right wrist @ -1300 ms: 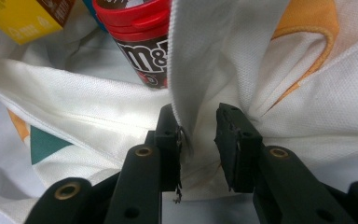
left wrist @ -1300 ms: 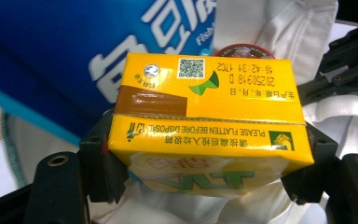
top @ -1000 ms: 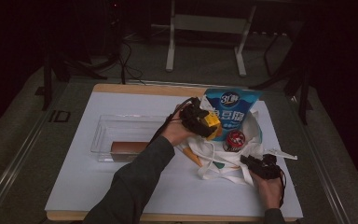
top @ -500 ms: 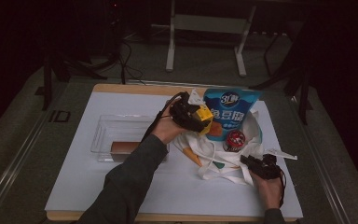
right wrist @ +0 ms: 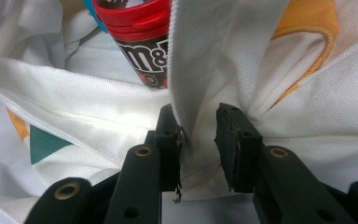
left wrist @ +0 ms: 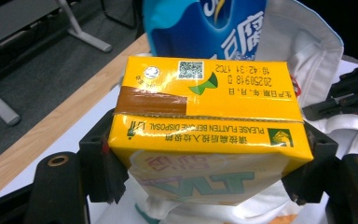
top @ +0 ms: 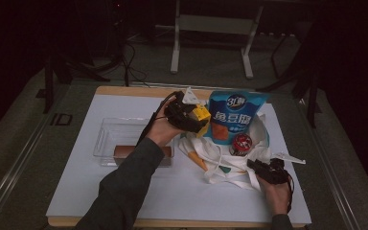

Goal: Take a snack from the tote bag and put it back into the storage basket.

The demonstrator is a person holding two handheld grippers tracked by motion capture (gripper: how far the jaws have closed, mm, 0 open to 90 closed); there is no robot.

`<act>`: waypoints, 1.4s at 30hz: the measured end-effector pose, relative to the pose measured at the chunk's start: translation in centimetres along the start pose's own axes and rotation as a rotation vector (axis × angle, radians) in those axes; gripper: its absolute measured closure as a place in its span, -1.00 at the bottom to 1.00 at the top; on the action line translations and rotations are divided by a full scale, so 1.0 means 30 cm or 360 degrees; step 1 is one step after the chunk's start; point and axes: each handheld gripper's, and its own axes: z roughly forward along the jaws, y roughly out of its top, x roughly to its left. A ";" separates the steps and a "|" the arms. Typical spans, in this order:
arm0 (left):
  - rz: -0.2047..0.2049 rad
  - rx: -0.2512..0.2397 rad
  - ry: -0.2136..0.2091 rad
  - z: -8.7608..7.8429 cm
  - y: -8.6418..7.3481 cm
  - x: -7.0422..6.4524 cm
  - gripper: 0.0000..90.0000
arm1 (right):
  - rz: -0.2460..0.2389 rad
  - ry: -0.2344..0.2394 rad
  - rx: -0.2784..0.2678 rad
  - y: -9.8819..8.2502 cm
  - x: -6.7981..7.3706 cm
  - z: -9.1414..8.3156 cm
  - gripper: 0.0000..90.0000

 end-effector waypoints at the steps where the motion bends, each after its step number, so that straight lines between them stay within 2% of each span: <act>1: -0.0005 0.0000 0.0005 -0.005 -0.001 0.003 -0.37 | -0.0001 -0.0001 0.0000 0.000 0.000 0.000 0.56; 9: -0.0022 0.0031 0.0059 -0.025 -0.018 0.017 -0.37 | -0.0001 -0.0001 0.0000 0.000 0.000 0.000 0.56; 16: -0.0067 0.0036 0.0085 -0.033 -0.045 0.034 -0.37 | -0.0002 0.0000 0.0000 0.000 0.000 0.000 0.56; 22: -0.0070 0.0060 0.0118 -0.041 -0.066 0.043 -0.37 | -0.0001 0.0000 0.0000 0.000 0.000 0.000 0.56; 42: -0.0118 0.0077 0.0171 -0.084 -0.130 0.074 -0.37 | -0.0003 0.0000 -0.0001 -0.001 -0.001 0.000 0.56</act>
